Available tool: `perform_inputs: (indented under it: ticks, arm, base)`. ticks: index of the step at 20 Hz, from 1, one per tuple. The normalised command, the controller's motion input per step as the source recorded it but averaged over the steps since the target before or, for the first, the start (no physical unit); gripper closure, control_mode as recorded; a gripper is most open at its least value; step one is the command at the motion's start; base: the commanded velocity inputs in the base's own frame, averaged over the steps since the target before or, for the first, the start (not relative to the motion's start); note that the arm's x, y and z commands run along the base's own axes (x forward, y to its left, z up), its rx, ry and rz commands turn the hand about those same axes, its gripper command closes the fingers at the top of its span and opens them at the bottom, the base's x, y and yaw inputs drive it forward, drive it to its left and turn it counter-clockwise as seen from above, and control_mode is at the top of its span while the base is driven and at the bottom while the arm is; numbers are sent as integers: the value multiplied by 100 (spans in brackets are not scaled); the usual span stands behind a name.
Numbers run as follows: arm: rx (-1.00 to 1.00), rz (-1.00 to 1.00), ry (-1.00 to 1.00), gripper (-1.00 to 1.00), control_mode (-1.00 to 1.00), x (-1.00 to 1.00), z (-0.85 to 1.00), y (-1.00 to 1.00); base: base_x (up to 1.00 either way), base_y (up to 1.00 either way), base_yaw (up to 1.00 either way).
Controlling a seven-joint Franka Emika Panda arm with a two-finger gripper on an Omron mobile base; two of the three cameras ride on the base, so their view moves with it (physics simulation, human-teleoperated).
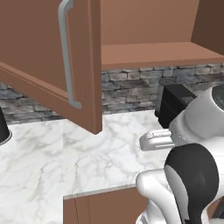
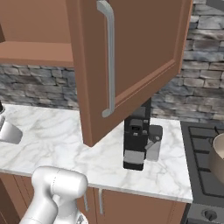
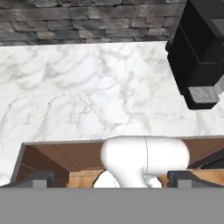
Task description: Open the cabinet and move the ladle to the pot. Then close the cabinet.
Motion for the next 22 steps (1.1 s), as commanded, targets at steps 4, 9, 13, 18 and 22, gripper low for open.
perform_inputs:
  ticks: [4, 9, 13, 18, 22]
  arm:
    - [-7, 0, -5, -100, -100, -86, 16, 22]
    - [0, 5, -10, -100, -100, -54, 18, 47]
    - [0, 3, -23, -100, -100, -36, 18, 70]
    - [0, 0, -30, -100, -100, 1, 4, 32]
    - [0, 0, -30, -100, -100, 27, 0, 14]
  base:
    - [0, 0, 0]
    - [0, 0, 0]
    - [0, 0, 0]
    - [0, 0, 0]
    - [0, 0, 0]
